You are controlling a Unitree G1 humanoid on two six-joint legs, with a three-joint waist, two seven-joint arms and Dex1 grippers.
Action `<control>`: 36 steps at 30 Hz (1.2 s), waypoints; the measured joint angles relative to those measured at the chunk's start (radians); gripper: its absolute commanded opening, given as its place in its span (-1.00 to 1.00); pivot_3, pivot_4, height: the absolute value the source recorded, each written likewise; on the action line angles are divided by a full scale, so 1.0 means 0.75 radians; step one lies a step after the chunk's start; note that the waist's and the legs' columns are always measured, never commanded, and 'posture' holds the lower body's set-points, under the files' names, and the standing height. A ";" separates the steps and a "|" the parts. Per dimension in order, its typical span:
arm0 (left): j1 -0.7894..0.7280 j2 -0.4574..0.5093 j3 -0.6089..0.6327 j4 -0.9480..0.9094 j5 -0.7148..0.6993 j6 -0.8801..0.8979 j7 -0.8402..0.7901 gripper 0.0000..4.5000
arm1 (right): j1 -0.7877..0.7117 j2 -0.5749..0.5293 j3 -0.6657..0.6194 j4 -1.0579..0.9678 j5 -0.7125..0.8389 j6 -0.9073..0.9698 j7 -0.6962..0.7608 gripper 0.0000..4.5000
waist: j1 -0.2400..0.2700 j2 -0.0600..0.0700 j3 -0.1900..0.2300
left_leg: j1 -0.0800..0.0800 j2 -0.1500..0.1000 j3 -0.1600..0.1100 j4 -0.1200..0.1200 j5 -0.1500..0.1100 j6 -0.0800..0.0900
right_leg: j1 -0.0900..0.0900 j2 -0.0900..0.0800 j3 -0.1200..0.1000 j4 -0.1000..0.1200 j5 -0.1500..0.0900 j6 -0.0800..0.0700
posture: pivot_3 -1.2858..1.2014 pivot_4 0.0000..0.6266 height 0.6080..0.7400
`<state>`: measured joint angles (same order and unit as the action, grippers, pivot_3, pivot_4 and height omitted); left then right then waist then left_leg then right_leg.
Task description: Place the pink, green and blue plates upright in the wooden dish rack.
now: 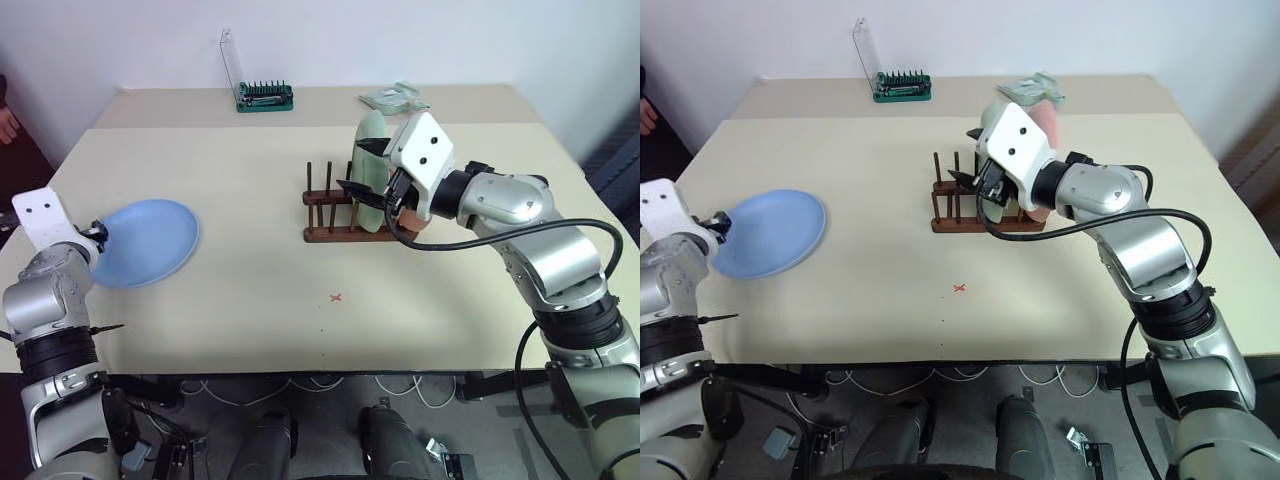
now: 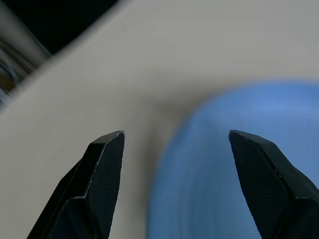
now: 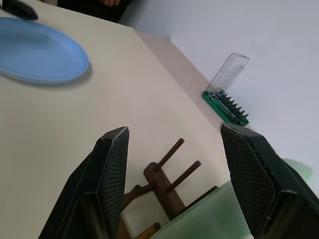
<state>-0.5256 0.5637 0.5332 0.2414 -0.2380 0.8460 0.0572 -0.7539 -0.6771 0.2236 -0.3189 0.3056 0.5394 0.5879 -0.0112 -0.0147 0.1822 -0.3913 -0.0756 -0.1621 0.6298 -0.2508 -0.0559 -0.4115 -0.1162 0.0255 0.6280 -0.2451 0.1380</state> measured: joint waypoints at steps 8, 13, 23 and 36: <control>-0.037 -0.056 0.152 0.102 -0.076 0.091 0.073 0.11 | 0.061 0.016 -0.018 -0.016 -0.049 0.016 0.001 0.32 | -0.008 -0.002 0.000 | 0.000 0.001 0.000 -0.002 0.002 -0.004 | -0.003 0.000 0.000 0.003 0.001 -0.001 | 0.03 -0.52 1.00; -0.035 -0.102 0.222 0.060 -0.107 0.046 0.125 -0.99 | 0.071 0.028 -0.031 -0.030 -0.073 0.022 0.006 0.32 | -0.002 -0.002 0.000 | 0.001 0.001 0.000 -0.002 0.002 -0.004 | -0.002 0.000 0.000 0.002 0.001 -0.001 | 0.03 -0.52 1.00; -0.071 -0.360 0.205 -0.285 -0.168 -0.405 0.165 -0.99 | 0.073 0.036 -0.010 -0.013 -0.199 -0.125 0.042 0.32 | 0.000 -0.017 0.003 | -0.002 0.001 -0.002 -0.001 0.006 -0.012 | -0.002 0.000 -0.002 0.001 0.001 -0.002 | 0.03 -0.52 1.00; -0.021 -0.421 -0.221 -0.794 -0.096 -0.612 0.050 -0.99 | -0.086 0.151 0.219 0.263 -0.811 -0.910 -0.053 0.32 | -0.009 -0.015 0.003 | 0.001 0.003 0.002 -0.001 0.007 -0.012 | -0.002 0.003 0.001 0.000 0.002 -0.003 | 0.03 -0.52 1.00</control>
<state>-0.5411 0.2477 0.3674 -0.3541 -0.3099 0.3874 0.0948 -0.8188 -0.5637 0.3875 -0.1217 -0.3027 -0.1434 0.5482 -0.0182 -0.0259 0.1842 -0.3909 -0.0732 -0.1604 0.6286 -0.2455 -0.0651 -0.4126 -0.1142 0.0259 0.6284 -0.2438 0.1360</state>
